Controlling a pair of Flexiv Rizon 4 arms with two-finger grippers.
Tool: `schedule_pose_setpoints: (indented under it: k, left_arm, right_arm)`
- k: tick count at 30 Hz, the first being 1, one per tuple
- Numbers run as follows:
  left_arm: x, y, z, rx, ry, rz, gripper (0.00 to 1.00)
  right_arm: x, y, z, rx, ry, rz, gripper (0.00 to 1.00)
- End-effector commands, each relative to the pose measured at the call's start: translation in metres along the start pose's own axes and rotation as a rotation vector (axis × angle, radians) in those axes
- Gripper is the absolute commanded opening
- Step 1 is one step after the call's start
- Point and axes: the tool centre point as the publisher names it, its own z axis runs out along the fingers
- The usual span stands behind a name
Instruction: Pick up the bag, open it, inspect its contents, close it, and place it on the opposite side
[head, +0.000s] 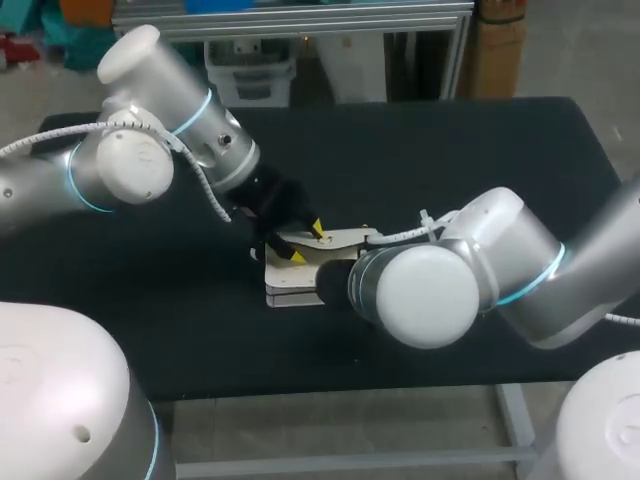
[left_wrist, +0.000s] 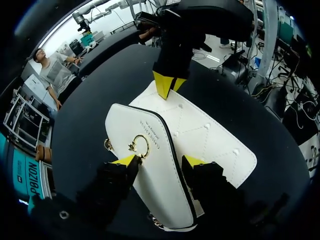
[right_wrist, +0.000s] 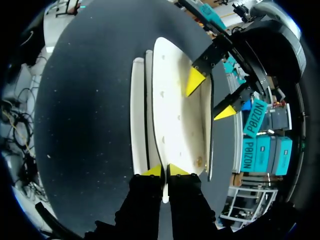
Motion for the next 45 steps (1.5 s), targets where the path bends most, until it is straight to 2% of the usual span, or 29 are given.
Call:
schedule_pose_setpoints:
  k: [1, 4, 10, 18, 19, 20, 21, 22, 29, 34, 39, 45]
  left_arm:
    - [0.009, 0.002, -0.008, 0.024, -0.097, -0.005, 0.54]
    - [0.007, 0.002, -0.013, 0.02, -0.161, -0.021, 0.43]
    - [-0.008, 0.001, -0.026, 0.026, -0.226, -0.02, 0.4]
    - [-0.019, 0.002, -0.034, 0.027, -0.245, -0.023, 0.38]
    - [-0.02, 0.002, -0.033, 0.023, -0.25, -0.03, 0.35]
    - [-0.021, 0.002, -0.033, 0.016, -0.249, -0.033, 0.26]
    - [-0.022, 0.002, -0.032, 0.012, -0.247, -0.035, 0.04]
    - [-0.022, 0.003, -0.031, 0.007, -0.243, -0.037, 0.0]
    - [-0.009, -0.006, -0.025, 0.019, -0.192, 0.017, 0.0]
    - [0.006, -0.011, -0.014, -0.014, -0.12, 0.042, 0.0]
    - [0.008, -0.009, -0.003, 0.009, -0.07, 0.031, 0.0]
    - [0.01, -0.003, 0.005, -0.04, -0.018, 0.029, 0.0]
  right_arm:
    - [0.001, 0.001, 0.004, 0.0, -0.003, 0.0, 0.0]
    - [0.001, 0.001, 0.004, 0.0, -0.003, 0.0, 0.0]
    - [0.001, 0.001, 0.004, 0.0, -0.003, 0.0, 0.0]
    - [0.001, 0.001, 0.004, 0.0, -0.003, 0.0, 0.0]
    - [0.001, 0.001, 0.004, 0.0, -0.003, 0.0, 0.0]
    - [0.001, 0.001, 0.004, 0.0, -0.003, 0.0, 0.0]
    - [0.001, 0.001, 0.004, 0.0, -0.003, 0.0, 0.0]
    - [0.001, 0.001, 0.004, 0.0, -0.003, 0.0, 0.0]
    - [0.001, 0.001, 0.004, 0.0, -0.003, 0.0, 0.0]
    - [0.001, 0.001, 0.004, 0.0, -0.003, 0.0, 0.0]
    - [0.001, 0.001, 0.004, 0.0, -0.003, 0.0, 0.0]
    - [0.001, 0.001, 0.004, 0.0, -0.003, 0.0, 0.0]
